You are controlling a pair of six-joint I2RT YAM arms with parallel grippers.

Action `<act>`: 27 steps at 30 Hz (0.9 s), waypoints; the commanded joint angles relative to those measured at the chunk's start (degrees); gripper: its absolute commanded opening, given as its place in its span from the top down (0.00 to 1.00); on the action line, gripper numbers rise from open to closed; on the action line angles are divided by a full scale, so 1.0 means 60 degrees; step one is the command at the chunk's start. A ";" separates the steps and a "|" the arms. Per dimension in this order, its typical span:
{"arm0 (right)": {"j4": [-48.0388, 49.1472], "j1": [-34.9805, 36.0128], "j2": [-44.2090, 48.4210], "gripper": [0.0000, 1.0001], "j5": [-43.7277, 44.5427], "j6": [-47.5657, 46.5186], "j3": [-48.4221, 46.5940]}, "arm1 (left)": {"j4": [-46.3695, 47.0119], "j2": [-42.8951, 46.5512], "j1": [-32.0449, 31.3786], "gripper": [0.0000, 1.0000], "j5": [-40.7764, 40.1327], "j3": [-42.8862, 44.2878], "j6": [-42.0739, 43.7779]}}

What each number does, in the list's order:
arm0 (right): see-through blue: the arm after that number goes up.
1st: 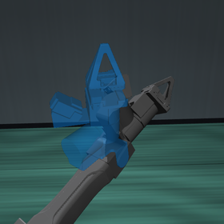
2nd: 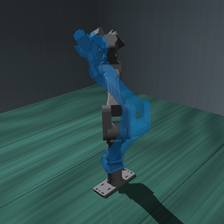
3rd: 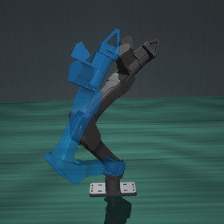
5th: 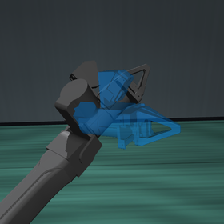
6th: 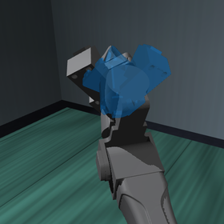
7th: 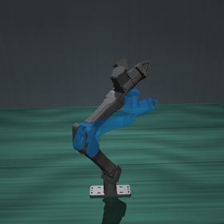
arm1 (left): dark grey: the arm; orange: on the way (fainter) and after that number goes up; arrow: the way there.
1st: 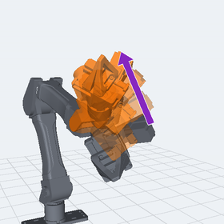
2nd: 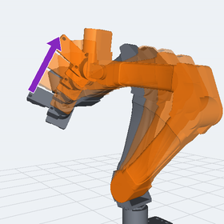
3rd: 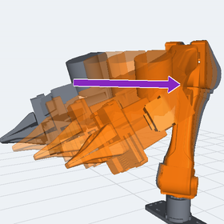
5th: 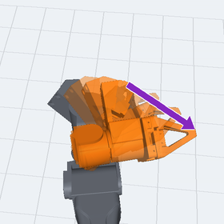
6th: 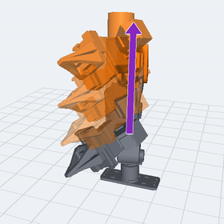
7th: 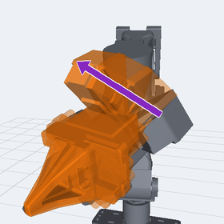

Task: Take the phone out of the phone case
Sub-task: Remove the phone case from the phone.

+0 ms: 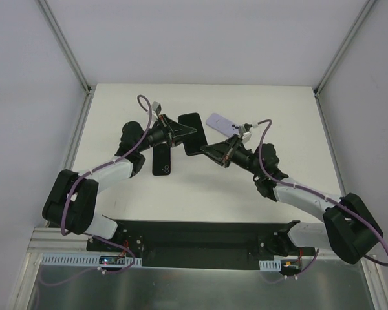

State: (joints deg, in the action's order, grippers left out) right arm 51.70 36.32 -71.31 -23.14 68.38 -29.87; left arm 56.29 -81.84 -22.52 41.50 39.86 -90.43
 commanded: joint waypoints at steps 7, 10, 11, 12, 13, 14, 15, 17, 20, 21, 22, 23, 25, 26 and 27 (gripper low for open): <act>-0.9664 -0.0017 0.1994 0.33 0.2372 -0.6587 -0.3700 | 0.0626 0.0251 -0.0274 1.00 0.2297 0.0550 0.0539; -1.2389 -0.0222 0.1562 0.29 0.3750 -0.8346 -0.5908 | -0.0736 0.0602 -0.0275 1.00 0.2663 0.0506 0.1549; -1.2889 -0.0222 0.1297 0.29 0.4145 -0.8814 -0.6384 | -0.1233 0.0821 -0.0274 1.00 0.2722 0.0520 0.2190; -1.3532 -0.0251 0.1033 0.29 0.4149 -0.9108 -0.6766 | -0.2006 0.0954 -0.0289 1.00 0.2795 0.0564 0.2486; -1.3727 -0.0237 0.0581 0.30 0.4105 -0.9590 -0.7147 | -0.2449 0.1071 -0.0289 1.00 0.2825 0.0579 0.2779; -1.3889 -0.0237 0.0344 0.30 0.3931 -0.9740 -0.7673 | -0.2845 0.1319 -0.0289 1.00 0.2811 0.0637 0.3348; -1.4253 -0.0237 0.0124 0.29 0.3799 -0.9886 -0.7939 | -0.3690 0.1437 -0.0289 1.00 0.2796 0.0754 0.3629; -1.4476 -0.0237 -0.0316 0.30 0.3243 -1.0151 -0.8263 | -0.4282 0.1758 -0.0289 1.00 0.2738 0.0842 0.4243; -1.4286 -0.0208 -0.0390 0.30 0.2759 -1.0268 -0.8133 | -0.5016 0.2023 -0.0289 1.00 0.2664 0.0945 0.4700; -1.4286 -0.0135 -0.0405 0.31 0.2685 -1.0312 -0.8103 | -0.5046 0.2068 -0.0289 1.00 0.2679 0.0945 0.4730; -1.4301 -0.0106 -0.0478 0.31 0.2597 -1.0342 -0.8103 | -0.5075 0.2083 -0.0289 1.00 0.2722 0.0945 0.4730; -1.4315 -0.0062 -0.0522 0.32 0.2553 -1.0385 -0.8118 | -0.5075 0.2083 -0.0289 1.00 0.2737 0.0945 0.4745; -1.4330 0.0070 -0.0610 0.33 0.2567 -1.0415 -0.8132 | -0.5090 0.2025 -0.0289 1.00 0.2781 0.0989 0.4745; -1.4330 0.0099 -0.0625 0.33 0.2581 -1.0401 -0.8147 | -0.5105 0.2010 -0.0289 1.00 0.2839 0.0989 0.4745; -1.4257 0.0158 -0.0611 0.33 0.2582 -1.0386 -0.8147 | -0.5105 0.2010 -0.0289 1.00 0.2840 0.1004 0.4745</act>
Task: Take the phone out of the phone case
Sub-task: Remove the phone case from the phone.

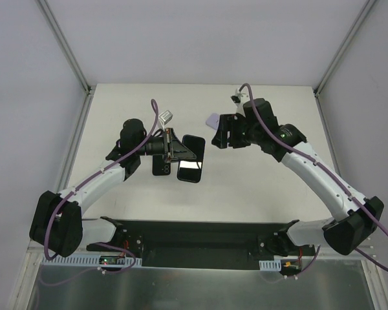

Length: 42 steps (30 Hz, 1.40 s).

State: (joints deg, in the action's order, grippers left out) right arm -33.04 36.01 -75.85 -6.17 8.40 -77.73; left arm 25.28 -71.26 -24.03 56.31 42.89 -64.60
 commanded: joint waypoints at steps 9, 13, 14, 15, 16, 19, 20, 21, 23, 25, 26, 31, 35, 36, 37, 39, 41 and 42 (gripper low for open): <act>0.0145 0.0721 -0.0086 0.34 -0.0158 -0.0302 -0.0359 | 0.0006 0.0364 -0.0038 1.00 0.0399 0.0556 0.0469; 0.0203 0.0854 -0.0438 0.34 0.0135 -0.0258 -0.0550 | -0.0082 0.0466 -0.0038 1.00 0.0385 0.0600 0.0512; 0.0218 0.0854 -0.0468 0.35 0.0223 -0.0273 -0.0623 | -0.0097 0.0495 -0.0038 1.00 0.0385 0.0585 0.0527; 0.0233 0.0868 -0.0540 0.35 0.0281 -0.0258 -0.0667 | -0.0140 0.0510 -0.0038 1.00 0.0370 0.0585 0.0527; 0.0247 0.0869 -0.0556 0.35 0.0355 -0.0258 -0.0696 | -0.0170 0.0554 -0.0038 1.00 0.0399 0.0585 0.0556; 0.0058 0.0883 -0.0746 0.37 0.0852 -0.0273 -0.0843 | -0.0214 0.0627 -0.0038 1.00 0.0370 0.0585 0.0586; -0.0030 0.0883 -0.0790 0.38 0.1332 -0.0345 -0.0901 | -0.0214 0.0642 -0.0038 1.00 0.0385 0.0585 0.0600; -0.0190 0.0912 -0.0906 0.38 0.1525 -0.0389 -0.0989 | -0.0228 0.0657 -0.0038 1.00 0.0370 0.0585 0.0600; -0.0309 0.0971 -0.1024 0.38 0.1950 -0.0492 -0.1048 | -0.0229 0.0701 -0.0038 1.00 0.0399 0.0585 0.0600; -0.0382 0.1044 -0.1229 0.38 0.2141 -0.0595 -0.1092 | -0.0229 0.0744 -0.0038 1.00 0.0399 0.0614 0.0600; -0.0455 0.1073 -0.1302 0.38 0.2345 -0.0639 -0.1121 | -0.0243 0.0759 -0.0052 1.00 0.0414 0.0629 0.0600; -0.0544 0.1352 -0.1625 0.39 0.2904 -0.0844 -0.1078 | -0.0272 0.0949 -0.0052 1.00 0.0473 0.0688 0.0571; -0.0325 0.1381 -0.1771 0.39 0.2758 -0.0859 -0.0786 | -0.0258 0.1081 -0.0052 1.00 0.0531 0.0761 0.0512; -0.0266 0.1381 -0.1815 0.39 0.2700 -0.0844 -0.0727 | -0.0243 0.1111 -0.0052 1.00 0.0531 0.0819 0.0483; -0.0207 0.1367 -0.1830 0.39 0.2627 -0.0830 -0.0624 | -0.0156 0.1183 -0.0052 1.00 0.0560 0.0834 0.0396; 0.0041 0.1221 -0.1889 0.39 0.2247 -0.0683 -0.0333 | -0.0039 0.1272 -0.0052 1.00 0.0575 0.0922 0.0279; 0.0493 0.1045 -0.1918 0.40 0.1547 -0.0406 -0.0054 | 0.0151 0.1403 -0.0038 1.00 0.0619 0.0966 0.0074; 0.0641 0.0870 -0.1933 0.40 0.1310 -0.0289 0.0238 | 0.0196 0.1462 -0.0038 1.00 0.0619 0.1039 0.0015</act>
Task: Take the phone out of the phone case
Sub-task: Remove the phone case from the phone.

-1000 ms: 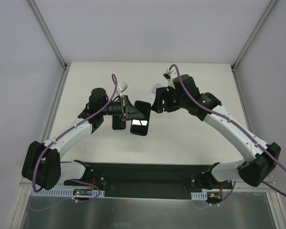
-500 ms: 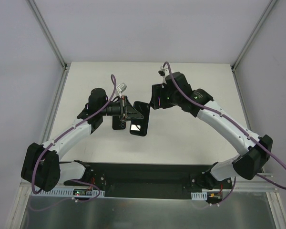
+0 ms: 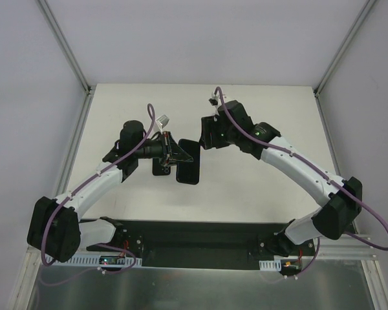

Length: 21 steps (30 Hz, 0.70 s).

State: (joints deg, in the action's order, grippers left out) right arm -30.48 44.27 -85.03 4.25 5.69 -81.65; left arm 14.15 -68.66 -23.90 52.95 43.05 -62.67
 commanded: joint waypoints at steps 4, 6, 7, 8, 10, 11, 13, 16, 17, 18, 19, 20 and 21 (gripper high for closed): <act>0.0802 -0.0684 -0.0505 0.41 -0.1322 0.0486 0.1346 | 0.2167 0.1306 -0.0060 1.00 0.1180 0.1131 -0.0481; 0.1095 -0.0713 -0.0636 0.41 -0.1718 0.0720 0.1449 | 0.2269 0.1351 -0.0060 1.00 0.1180 0.1175 -0.0540; 0.1154 -0.0743 -0.0695 0.42 -0.1806 0.0793 0.1580 | 0.2328 0.1409 -0.0060 1.00 0.1151 0.1175 -0.0599; 0.1285 -0.0772 -0.0725 0.42 -0.1880 0.0867 0.1639 | 0.2343 0.1424 -0.0060 1.00 0.1151 0.1175 -0.0614; 0.1286 -0.0831 -0.0842 0.44 -0.1808 0.1013 0.1698 | 0.2402 0.1526 -0.0060 1.00 0.1122 0.1190 -0.0658; 0.1112 -0.0860 -0.0871 0.45 -0.1546 0.1028 0.1699 | 0.2402 0.1556 -0.0060 1.00 0.1107 0.1219 -0.0672; 0.0819 -0.0875 -0.0959 0.48 -0.1077 0.0912 0.1582 | 0.2402 0.1644 -0.0060 1.00 0.1107 0.1292 -0.0658; 0.0379 -0.0831 -0.1062 0.50 -0.0227 0.0722 0.1450 | 0.2402 0.1703 -0.0060 1.00 0.1121 0.1380 -0.0673; 0.0131 -0.0758 -0.1091 0.50 0.0239 0.0590 0.1406 | 0.2388 0.1703 -0.0060 1.00 0.1107 0.1395 -0.0672; 0.0027 -0.0699 -0.1149 0.50 0.0505 0.0517 0.1319 | 0.2387 0.1732 -0.0060 1.00 0.1107 0.1409 -0.0687; -0.0032 -0.0641 -0.1164 0.50 0.0681 0.0429 0.1318 | 0.2387 0.1718 -0.0060 1.00 0.1078 0.1424 -0.0673; -0.0148 -0.0524 -0.1179 0.50 0.1104 0.0326 0.1303 | 0.2402 0.1717 -0.0060 1.00 0.1092 0.1410 -0.0672; -0.0208 -0.0451 -0.1223 0.50 0.1296 0.0296 0.1274 | 0.2402 0.1717 -0.0060 1.00 0.1078 0.1438 -0.0687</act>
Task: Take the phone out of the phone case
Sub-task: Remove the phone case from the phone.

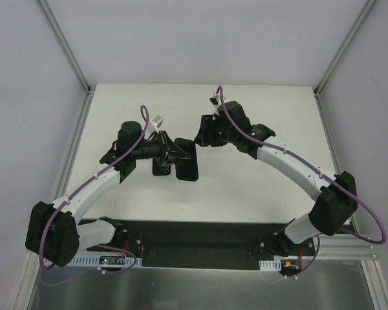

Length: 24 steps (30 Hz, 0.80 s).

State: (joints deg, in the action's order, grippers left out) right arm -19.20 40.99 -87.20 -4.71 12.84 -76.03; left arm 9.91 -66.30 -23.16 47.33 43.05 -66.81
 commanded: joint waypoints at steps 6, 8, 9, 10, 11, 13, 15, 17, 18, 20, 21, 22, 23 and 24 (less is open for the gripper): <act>-0.2439 0.0521 -0.1228 0.51 0.4109 -0.1158 0.0176 | 0.3153 0.1324 -0.0183 1.00 0.2072 0.1526 -0.0028; -0.2425 0.0536 -0.1316 0.51 0.4227 -0.1173 0.0206 | 0.3153 0.1338 -0.0183 1.00 0.2058 0.1570 -0.0028; -0.2410 0.0536 -0.1360 0.50 0.4242 -0.1173 0.0206 | 0.3153 0.1353 -0.0183 1.00 0.2072 0.1585 -0.0028; -0.2410 0.0536 -0.1404 0.51 0.4242 -0.1173 0.0206 | 0.3153 0.1353 -0.0183 1.00 0.2072 0.1585 -0.0028; -0.2367 0.0536 -0.1462 0.51 0.4213 -0.1202 0.0220 | 0.3153 0.1368 -0.0183 1.00 0.2072 0.1600 -0.0042; -0.2293 0.0492 -0.1521 0.50 0.3995 -0.1188 0.0250 | 0.3153 0.1397 -0.0183 1.00 0.2058 0.1614 -0.0042; -0.2089 0.0390 -0.1507 0.50 0.3673 -0.1115 0.0410 | 0.3153 0.1397 -0.0198 1.00 0.2058 0.1629 -0.0057; -0.1695 0.0171 -0.1318 0.50 0.2868 -0.0911 0.0760 | 0.3138 0.1412 -0.0183 1.00 0.2043 0.1629 -0.0043; -0.1576 0.0054 -0.1230 0.50 0.2546 -0.0837 0.0878 | 0.3138 0.1397 -0.0183 1.00 0.2058 0.1629 -0.0042; -0.1240 -0.0268 -0.0909 0.50 0.1754 -0.0618 0.1098 | 0.3138 0.1383 -0.0183 1.00 0.2072 0.1615 -0.0013; -0.1180 -0.0357 -0.0790 0.50 0.1563 -0.0573 0.1259 | 0.3138 0.1383 -0.0183 1.00 0.2072 0.1586 -0.0013; -0.1093 -0.0445 -0.0659 0.50 0.1213 -0.0529 0.1318 | 0.3138 0.1368 -0.0183 1.00 0.2072 0.1585 0.0016; -0.1034 -0.0634 -0.0353 0.50 0.1036 -0.0456 0.1392 | 0.3124 0.1368 -0.0183 1.00 0.2072 0.1571 0.0031; -0.1004 -0.0723 -0.0190 0.50 0.0889 -0.0412 0.1494 | 0.3123 0.1353 -0.0183 1.00 0.2072 0.1556 0.0045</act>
State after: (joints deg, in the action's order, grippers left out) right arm -28.18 39.40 -95.37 7.68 8.29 -68.42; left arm 24.69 -58.48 -24.34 58.54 51.70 -66.92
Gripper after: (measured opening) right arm 0.497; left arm 0.121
